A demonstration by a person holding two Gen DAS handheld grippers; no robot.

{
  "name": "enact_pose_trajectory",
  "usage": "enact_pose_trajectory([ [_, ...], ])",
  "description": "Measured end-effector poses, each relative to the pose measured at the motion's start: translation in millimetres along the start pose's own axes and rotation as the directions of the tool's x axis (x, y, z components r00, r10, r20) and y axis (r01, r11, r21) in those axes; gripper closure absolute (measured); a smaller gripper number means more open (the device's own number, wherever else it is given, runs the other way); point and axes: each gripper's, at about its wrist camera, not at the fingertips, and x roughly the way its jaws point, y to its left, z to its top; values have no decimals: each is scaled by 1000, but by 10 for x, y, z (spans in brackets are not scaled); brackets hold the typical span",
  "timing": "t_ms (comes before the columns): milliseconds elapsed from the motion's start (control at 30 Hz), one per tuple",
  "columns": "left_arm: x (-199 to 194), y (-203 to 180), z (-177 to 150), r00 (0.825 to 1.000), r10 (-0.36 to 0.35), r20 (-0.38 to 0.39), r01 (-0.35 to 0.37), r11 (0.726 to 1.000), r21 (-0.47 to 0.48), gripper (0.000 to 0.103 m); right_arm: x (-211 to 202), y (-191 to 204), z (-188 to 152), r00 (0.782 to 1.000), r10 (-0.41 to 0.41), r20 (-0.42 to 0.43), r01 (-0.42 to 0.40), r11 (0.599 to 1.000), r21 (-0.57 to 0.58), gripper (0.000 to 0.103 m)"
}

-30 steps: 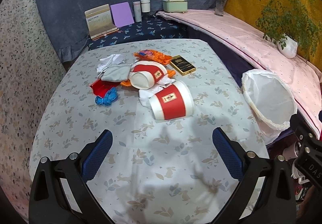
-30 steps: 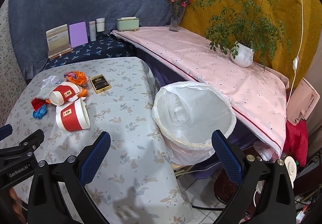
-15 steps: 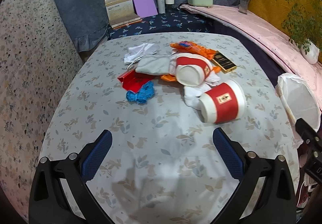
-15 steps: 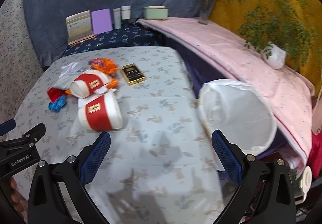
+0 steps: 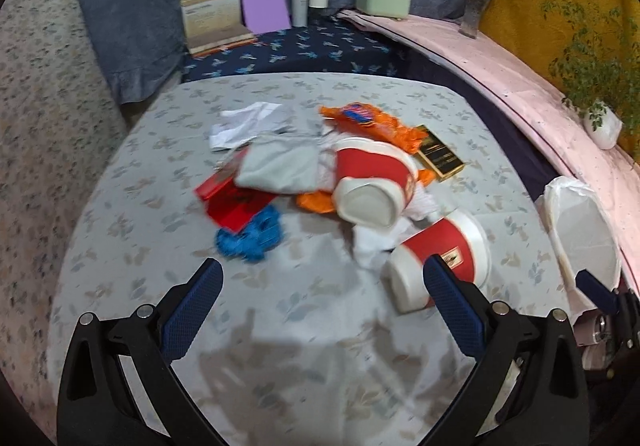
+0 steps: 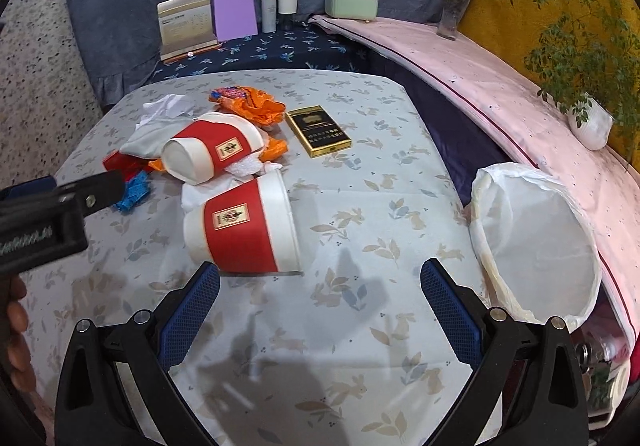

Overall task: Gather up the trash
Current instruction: 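Close the left gripper on one red paper cup while the right gripper closes on the other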

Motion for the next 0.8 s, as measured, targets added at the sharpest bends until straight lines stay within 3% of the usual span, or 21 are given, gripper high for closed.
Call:
enact_pose_trajectory([
  [200,411,-133,177,999,-12,-33,13,999,35,7,142,-81,50,1000,6,-20,-5,999,35,7],
  [433,660,-122,307,998,-39,-46,41,999,33,8,342,131,49,998,54,-39,-55,998,-15,7],
  [633,760,-136,325,991,-92,-93,96,995,40,36,466,306,101,995,92,-37,-94,995,-39,7],
  [700,772,-135,325,990,-103,-99,108,993,42,49,503,341,126,995,100,-29,-102,994,-41,7],
  [800,768,-125,329,988,-113,-104,117,993,34,49,573,391,160,991,130,-35,-132,990,-40,7],
])
